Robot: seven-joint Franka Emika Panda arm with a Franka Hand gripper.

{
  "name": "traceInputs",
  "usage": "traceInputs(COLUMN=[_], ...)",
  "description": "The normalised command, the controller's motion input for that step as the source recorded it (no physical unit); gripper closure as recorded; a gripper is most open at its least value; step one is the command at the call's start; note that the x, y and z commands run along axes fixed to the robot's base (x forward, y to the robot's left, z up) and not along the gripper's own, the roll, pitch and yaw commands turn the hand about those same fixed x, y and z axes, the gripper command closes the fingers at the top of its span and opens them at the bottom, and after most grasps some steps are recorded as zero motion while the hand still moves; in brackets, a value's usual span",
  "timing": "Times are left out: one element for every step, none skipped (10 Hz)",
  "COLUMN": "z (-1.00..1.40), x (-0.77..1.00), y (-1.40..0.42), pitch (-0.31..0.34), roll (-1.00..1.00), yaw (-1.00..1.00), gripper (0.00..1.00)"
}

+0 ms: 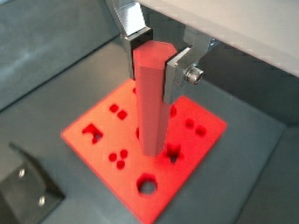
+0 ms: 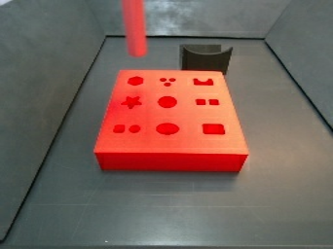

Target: Insert the hexagon object.

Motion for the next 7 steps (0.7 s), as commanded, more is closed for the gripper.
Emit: traceInputs(z=[-0.67,-0.65,-0.53,-0.26,0.0,0.0,0.0], x=[-0.47,-0.23,-0.04,0.0,0.11,0.05,0.13], y=[0.38,0.19,0.11,0.07,0.11,0.18,0.17], pitch=[-0.009,0.0,0.0,-0.024,-0.054,-0.084,-0.029], roll=[0.0,-0.09,-0.19,-0.31,-0.33,-0.25,-0.1], yaw=[0.24,0.28,0.33,0.29,0.23,0.2,0.09], gripper=[1.0,1.0,1.0,1.0,1.0,1.0,1.0])
